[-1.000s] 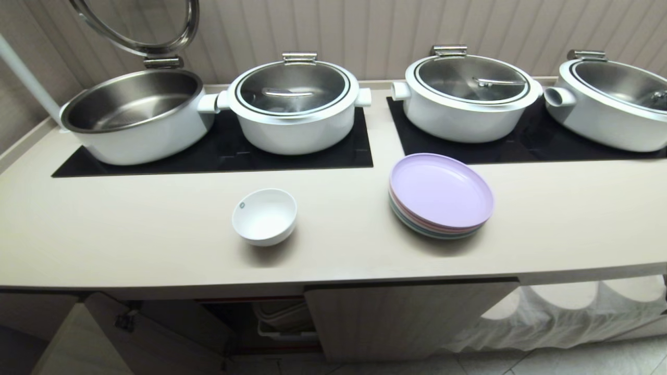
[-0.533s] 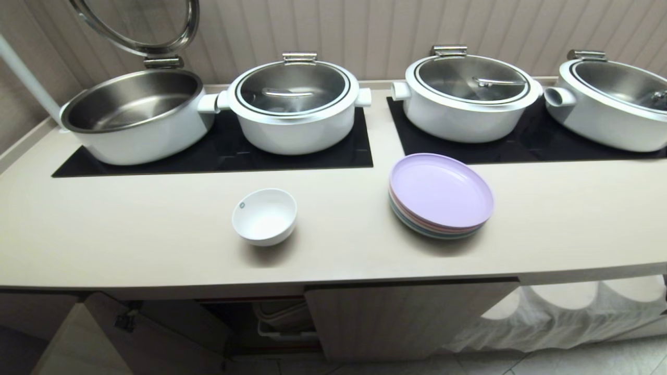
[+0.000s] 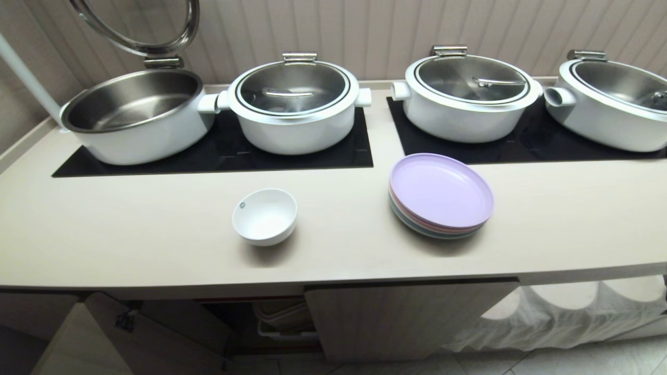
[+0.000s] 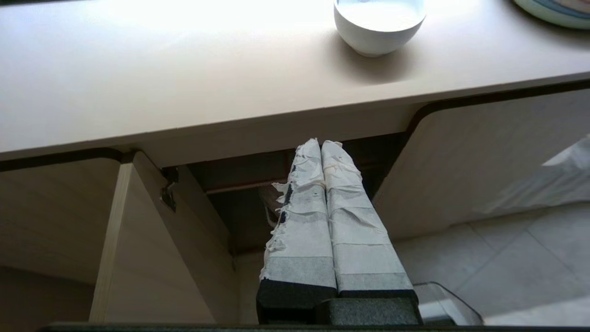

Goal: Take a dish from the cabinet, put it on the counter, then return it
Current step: Pick up the bowl from the table

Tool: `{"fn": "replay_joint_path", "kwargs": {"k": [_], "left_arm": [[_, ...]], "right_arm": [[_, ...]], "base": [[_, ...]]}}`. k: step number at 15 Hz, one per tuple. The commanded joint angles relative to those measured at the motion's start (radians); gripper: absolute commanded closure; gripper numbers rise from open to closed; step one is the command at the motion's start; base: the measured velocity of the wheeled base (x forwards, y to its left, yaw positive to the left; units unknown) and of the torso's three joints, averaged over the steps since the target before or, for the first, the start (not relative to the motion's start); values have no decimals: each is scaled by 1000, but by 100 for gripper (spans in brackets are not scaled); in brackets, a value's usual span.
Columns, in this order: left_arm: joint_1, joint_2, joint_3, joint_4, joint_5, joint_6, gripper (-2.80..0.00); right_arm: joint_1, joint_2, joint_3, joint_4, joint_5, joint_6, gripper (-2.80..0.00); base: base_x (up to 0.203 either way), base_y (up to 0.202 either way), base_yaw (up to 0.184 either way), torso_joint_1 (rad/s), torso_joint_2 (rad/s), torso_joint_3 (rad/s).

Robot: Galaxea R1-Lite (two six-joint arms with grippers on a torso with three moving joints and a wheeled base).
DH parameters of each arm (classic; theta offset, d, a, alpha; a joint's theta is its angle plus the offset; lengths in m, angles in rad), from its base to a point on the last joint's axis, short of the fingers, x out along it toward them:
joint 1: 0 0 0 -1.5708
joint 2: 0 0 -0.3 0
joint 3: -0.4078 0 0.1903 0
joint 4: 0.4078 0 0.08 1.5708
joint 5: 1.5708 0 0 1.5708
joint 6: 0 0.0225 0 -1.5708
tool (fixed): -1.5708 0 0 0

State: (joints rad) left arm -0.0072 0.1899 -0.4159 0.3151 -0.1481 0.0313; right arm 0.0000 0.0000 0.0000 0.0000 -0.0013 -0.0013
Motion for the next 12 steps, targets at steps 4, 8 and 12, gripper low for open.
{"fn": "replay_joint_path", "kwargs": {"k": [4, 8, 12], "left_arm": [[-11, 548, -325, 63, -1, -49, 0], [-19, 873, -675, 249, -2, -98, 0], [-70, 1115, -967, 577, -3, -169, 0]], "right_arm": [[0, 0, 0, 0, 0, 0, 0], [0, 0, 0, 0, 0, 0, 0], [0, 0, 0, 0, 0, 0, 0]], "base": [[0, 0, 0, 0, 0, 0], [0, 0, 0, 0, 0, 0], [0, 0, 0, 0, 0, 0]]}}
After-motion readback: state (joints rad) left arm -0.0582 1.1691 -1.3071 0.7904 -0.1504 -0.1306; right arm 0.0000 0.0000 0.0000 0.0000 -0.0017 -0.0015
